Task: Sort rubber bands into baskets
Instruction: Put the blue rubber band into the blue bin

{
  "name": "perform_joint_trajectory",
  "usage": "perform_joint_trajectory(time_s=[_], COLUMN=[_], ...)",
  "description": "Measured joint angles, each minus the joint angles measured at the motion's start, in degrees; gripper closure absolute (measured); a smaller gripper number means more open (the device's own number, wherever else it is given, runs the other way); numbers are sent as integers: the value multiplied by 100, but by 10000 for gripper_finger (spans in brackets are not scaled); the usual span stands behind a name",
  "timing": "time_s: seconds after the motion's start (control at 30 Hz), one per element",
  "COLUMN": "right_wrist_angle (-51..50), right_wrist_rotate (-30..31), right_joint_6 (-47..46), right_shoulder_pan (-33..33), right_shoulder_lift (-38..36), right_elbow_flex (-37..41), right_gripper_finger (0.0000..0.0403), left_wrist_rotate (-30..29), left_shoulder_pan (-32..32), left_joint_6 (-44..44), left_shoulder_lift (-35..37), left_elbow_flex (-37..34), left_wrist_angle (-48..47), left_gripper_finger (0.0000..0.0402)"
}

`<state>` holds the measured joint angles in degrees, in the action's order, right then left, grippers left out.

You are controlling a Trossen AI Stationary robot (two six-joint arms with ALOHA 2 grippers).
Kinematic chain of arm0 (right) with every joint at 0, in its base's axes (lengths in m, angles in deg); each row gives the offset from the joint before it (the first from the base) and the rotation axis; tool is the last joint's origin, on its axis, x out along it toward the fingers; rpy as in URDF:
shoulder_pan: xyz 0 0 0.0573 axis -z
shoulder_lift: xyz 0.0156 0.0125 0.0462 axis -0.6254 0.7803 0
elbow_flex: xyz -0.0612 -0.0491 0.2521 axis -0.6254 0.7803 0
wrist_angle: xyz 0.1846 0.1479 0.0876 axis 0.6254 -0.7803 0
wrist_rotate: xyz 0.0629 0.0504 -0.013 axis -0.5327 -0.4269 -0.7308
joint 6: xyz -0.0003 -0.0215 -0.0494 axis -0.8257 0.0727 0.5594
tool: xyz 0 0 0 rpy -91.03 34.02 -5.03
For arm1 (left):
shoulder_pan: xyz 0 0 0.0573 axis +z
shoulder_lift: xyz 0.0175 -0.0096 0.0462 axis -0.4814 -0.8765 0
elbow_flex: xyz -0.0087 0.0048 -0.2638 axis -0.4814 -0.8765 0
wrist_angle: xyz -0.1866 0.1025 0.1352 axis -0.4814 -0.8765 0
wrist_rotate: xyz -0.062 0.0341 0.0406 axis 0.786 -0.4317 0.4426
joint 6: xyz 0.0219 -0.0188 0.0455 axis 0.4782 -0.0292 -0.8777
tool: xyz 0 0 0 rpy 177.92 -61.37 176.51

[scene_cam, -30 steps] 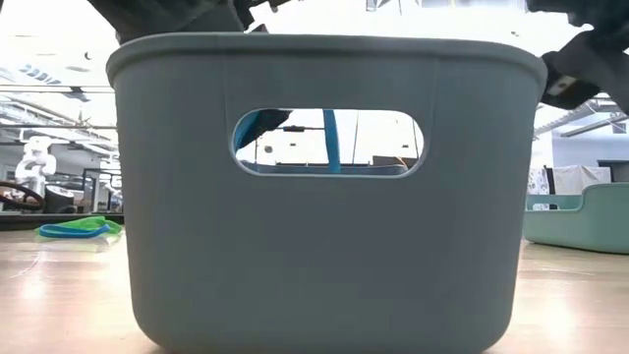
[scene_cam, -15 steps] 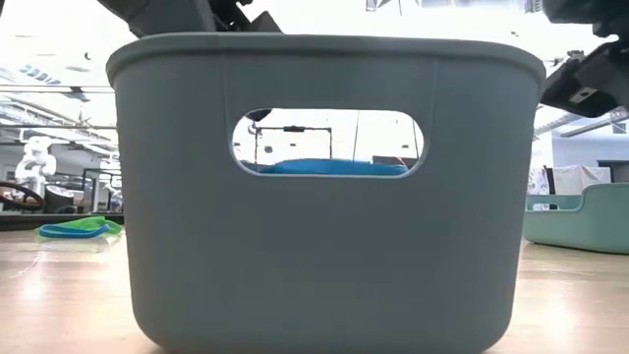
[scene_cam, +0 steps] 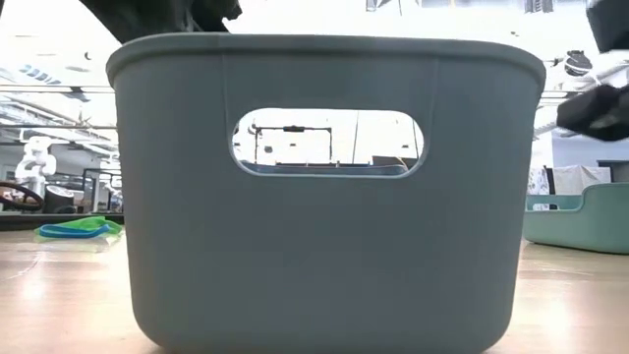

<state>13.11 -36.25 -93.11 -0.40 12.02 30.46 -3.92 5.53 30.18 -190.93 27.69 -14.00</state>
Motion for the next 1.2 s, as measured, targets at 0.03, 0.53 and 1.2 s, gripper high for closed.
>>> perform_joint_trajectory(time_s=[0.03,0.53,1.2], right_wrist_angle=[31,395,-40], right_wrist_rotate=[79,301,119], right_joint_6=[-14,-345,-736], right_shoulder_pan=[-16,-372,-477], right_shoulder_lift=[117,968,1172], right_elbow_flex=[2,-5,-454], right_gripper_finger=[259,259,400], left_wrist_rotate=[-61,-152,-455], left_shoulder_pan=[9,3,3], left_joint_6=[17,-24,-157], left_shoulder_lift=[21,27,133], left_elbow_flex=[0,0,0], left_wrist_angle=[-48,-214,-334], left_gripper_finger=[223,223,223])
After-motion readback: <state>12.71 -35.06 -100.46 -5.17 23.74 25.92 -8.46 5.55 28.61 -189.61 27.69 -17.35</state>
